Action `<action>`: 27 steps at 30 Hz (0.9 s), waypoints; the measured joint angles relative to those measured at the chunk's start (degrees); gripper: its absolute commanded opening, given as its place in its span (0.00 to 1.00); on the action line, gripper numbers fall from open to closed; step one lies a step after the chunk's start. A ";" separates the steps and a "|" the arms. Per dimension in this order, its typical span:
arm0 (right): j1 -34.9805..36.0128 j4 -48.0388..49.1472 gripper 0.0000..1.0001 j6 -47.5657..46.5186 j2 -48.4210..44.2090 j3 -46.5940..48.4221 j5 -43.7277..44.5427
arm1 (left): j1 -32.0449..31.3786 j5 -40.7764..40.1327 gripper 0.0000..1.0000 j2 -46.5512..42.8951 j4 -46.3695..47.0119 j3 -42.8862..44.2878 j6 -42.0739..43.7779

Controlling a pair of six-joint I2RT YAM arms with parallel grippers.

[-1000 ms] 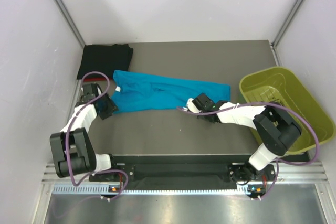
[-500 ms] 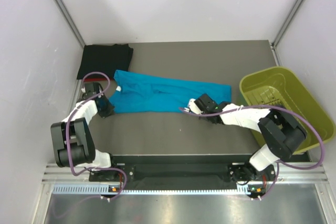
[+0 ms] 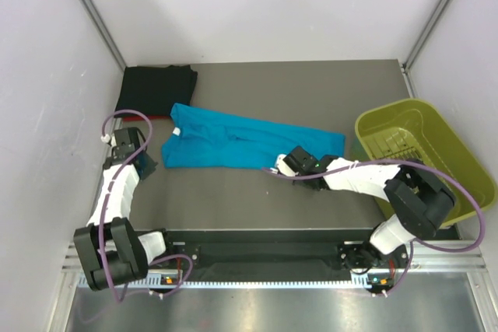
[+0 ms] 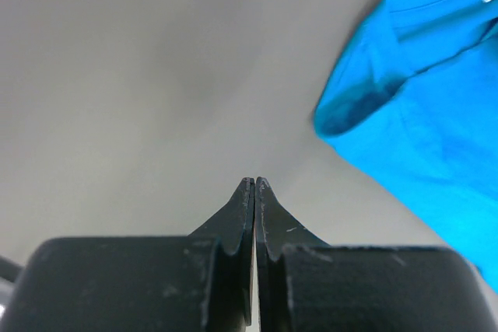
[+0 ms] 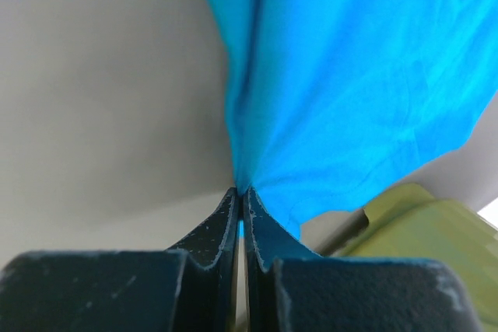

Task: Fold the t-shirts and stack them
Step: Fold the tshirt

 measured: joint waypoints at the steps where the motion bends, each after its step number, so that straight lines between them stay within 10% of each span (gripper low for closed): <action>1: 0.66 0.09 0.00 0.24 0.00 -0.22 0.00 | 0.13 -0.13 0.04 -0.79 -0.39 -0.35 -0.31; 6: 2.08 0.26 0.00 0.28 -0.26 -1.86 0.70 | 1.16 7.85 0.53 -3.82 2.34 -1.27 -0.92; 27: 2.10 0.55 0.00 -0.17 -3.78 -2.62 2.47 | 1.88 23.08 0.55 11.43 13.25 -1.97 -0.13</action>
